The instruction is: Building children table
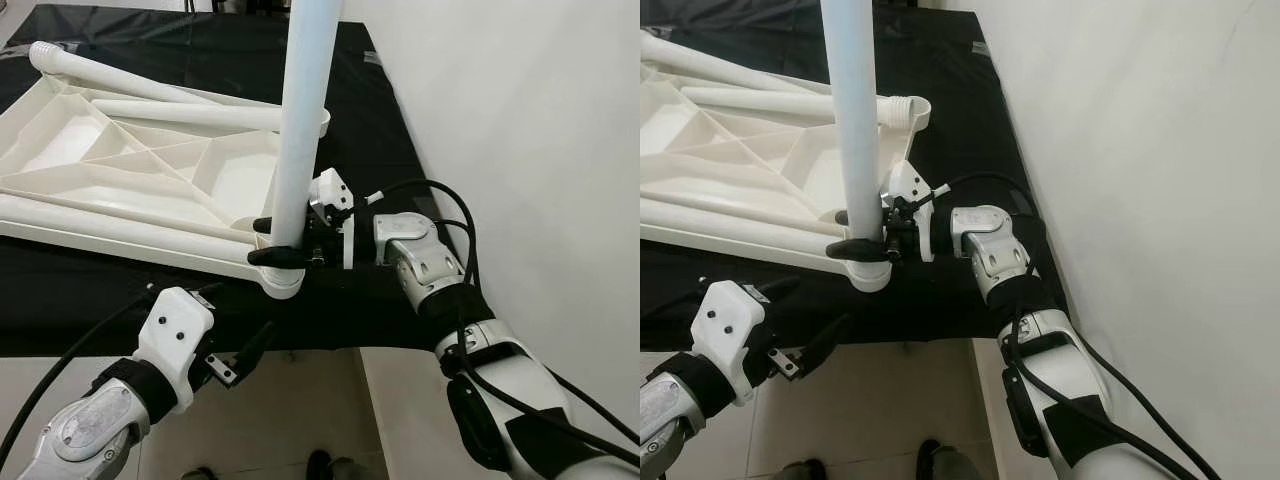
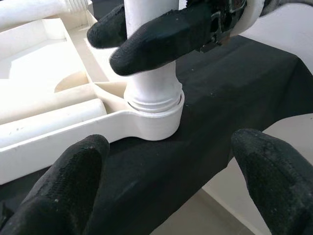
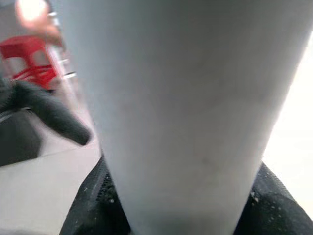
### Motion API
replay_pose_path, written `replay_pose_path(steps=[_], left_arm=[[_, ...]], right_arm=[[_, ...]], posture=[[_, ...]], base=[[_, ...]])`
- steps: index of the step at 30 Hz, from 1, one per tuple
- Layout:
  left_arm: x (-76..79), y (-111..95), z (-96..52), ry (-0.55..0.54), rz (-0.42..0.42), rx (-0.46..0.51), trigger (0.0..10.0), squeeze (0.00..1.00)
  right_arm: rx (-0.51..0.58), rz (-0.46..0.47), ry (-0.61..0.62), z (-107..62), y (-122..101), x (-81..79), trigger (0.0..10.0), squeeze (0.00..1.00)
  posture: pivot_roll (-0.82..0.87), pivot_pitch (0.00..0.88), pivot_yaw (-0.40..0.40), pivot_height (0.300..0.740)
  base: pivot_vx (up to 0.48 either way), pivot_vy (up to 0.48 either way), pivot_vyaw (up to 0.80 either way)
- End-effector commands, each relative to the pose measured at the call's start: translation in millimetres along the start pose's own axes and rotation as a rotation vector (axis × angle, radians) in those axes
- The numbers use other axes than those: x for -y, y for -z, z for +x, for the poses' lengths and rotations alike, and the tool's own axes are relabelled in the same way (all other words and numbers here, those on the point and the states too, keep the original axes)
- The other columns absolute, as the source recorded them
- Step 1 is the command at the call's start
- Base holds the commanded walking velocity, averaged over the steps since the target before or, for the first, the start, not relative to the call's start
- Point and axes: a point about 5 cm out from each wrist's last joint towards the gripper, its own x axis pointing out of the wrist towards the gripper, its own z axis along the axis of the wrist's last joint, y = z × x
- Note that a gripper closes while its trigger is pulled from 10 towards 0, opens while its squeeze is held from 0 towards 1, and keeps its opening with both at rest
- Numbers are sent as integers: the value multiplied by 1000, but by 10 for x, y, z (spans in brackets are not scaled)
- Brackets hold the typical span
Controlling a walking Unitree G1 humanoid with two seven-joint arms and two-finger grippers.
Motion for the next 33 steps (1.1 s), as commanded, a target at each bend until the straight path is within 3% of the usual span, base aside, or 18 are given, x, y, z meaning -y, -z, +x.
replay_pose_path(steps=[1,2,3,4,5,7,8,16,17,20,21,22,29,30,31,33], left_arm=[[40,26,-11,10,-8,-11,10000,0],[40,26,-11,10,-8,-11,10000,0],[44,28,-16,11,-8,-12,10000,0],[45,25,-18,16,-7,-14,10000,0],[45,25,-18,16,-7,-14,10000,0],[46,24,-22,25,-4,-18,10000,0],[47,23,-24,28,-4,-18,10000,0],[35,6,3,28,-1,-9,10000,0],[29,6,0,25,1,-10,10000,0],[22,6,0,23,5,-11,10000,0],[21,6,2,23,5,-10,10000,0],[23,5,5,25,6,-10,10000,0],[40,10,12,28,2,-9,10000,0],[34,9,6,24,2,-9,10000,0],[34,9,6,24,2,-9,10000,0],[30,8,-2,18,2,-9,10000,0]], right_arm=[[-34,50,83,-36,121,18,0,0],[-34,50,83,-36,121,18,0,0],[-59,88,202,-68,201,40,0,0],[-126,141,409,-64,424,-160,0,0],[-126,141,409,-64,424,-160,0,0],[-201,201,650,-120,599,-492,0,0],[-212,209,690,-131,611,-559,0,0],[-172,166,652,-9,526,-346,0,0],[-155,145,645,13,488,-304,10000,0],[-120,114,626,36,373,-284,10000,0],[-91,121,595,46,304,-299,10000,776],[-73,132,569,48,256,-302,10000,1000],[-15,71,422,41,77,-143,10000,1000],[8,56,336,49,35,-128,10000,0],[8,56,336,49,35,-128,10000,0],[35,36,212,57,-22,-106,10000,0]], posture=[[169,237,-165,740],[169,237,-165,740],[172,236,-171,740],[173,253,-167,740],[173,253,-167,740],[162,246,-163,740],[162,246,-163,740],[176,237,-156,740],[179,234,-152,740],[178,233,-150,740],[174,231,-151,740],[174,231,-151,740],[178,233,-157,740],[181,235,-160,740],[181,235,-160,740],[184,235,-162,740]], base=[[0,0,0],[0,0,0],[0,0,0],[0,0,0],[0,0,0],[0,0,0],[0,0,0],[0,0,0],[0,0,0],[0,0,0],[0,0,0],[0,0,0],[0,0,0],[0,0,0],[0,0,0],[0,0,0]])
